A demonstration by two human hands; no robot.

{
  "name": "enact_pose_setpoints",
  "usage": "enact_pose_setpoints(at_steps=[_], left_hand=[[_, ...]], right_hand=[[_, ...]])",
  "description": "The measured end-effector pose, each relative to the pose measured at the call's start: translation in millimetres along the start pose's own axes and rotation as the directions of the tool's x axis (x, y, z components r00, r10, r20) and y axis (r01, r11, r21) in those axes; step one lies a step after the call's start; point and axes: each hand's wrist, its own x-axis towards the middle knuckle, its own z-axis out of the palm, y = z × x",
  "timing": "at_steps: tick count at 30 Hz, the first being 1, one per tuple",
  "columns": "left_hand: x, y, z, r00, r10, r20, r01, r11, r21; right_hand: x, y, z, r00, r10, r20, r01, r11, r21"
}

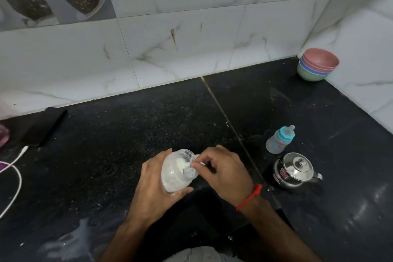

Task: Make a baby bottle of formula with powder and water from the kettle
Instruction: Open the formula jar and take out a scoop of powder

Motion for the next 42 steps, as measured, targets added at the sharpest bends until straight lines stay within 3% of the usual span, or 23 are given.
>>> enact_pose_setpoints(at_steps=[3,7,11,14,18,21,25,28,33,36,39,42], left_hand=[[1,10,0,0.998,0.062,0.011,-0.062,0.998,0.018],[4,18,1,0.994,0.111,0.021,-0.112,0.993,0.043],[3,16,1,0.992,0.124,0.039,-0.127,0.989,0.077],[1,14,1,0.993,0.117,0.012,-0.117,0.992,0.046],[-1,6,3,0.999,0.04,-0.022,-0.04,0.999,0.008],[-3,3,4,0.999,-0.024,-0.044,0.022,0.999,-0.036],[-8,0,2,0.993,-0.086,-0.079,0.078,0.992,-0.097],[-13,-9,0,0.985,-0.145,-0.096,0.137,0.987,-0.089],[-17,-17,-4,0.983,-0.148,-0.111,0.14,0.987,-0.08],[-19,-20,-7,0.978,-0.168,-0.124,0.157,0.983,-0.093],[-19,-21,-10,0.979,-0.166,-0.12,0.155,0.983,-0.097],[-19,-22,-13,0.979,-0.164,-0.124,0.153,0.984,-0.094]], right_hand=[[5,-6,4,0.991,-0.116,0.068,0.13,0.955,-0.268],[6,-14,6,0.984,-0.054,0.168,0.105,0.946,-0.308],[4,-16,-3,0.921,0.261,0.29,-0.26,0.965,-0.045],[3,-6,-6,0.872,0.428,0.236,-0.484,0.823,0.296],[4,-3,-17,0.814,0.543,0.203,-0.552,0.618,0.56],[4,4,-21,0.781,0.596,0.189,-0.556,0.525,0.645],[4,14,-21,0.756,0.644,0.115,-0.549,0.529,0.647],[0,19,-17,0.804,0.592,-0.053,-0.456,0.672,0.584],[-15,32,5,0.897,0.315,-0.311,-0.246,0.939,0.242],[-23,52,24,0.946,0.163,-0.28,-0.174,0.985,-0.014],[-29,69,44,0.95,0.259,-0.174,-0.274,0.959,-0.07],[-27,69,45,0.839,0.518,-0.165,-0.49,0.852,0.185]])
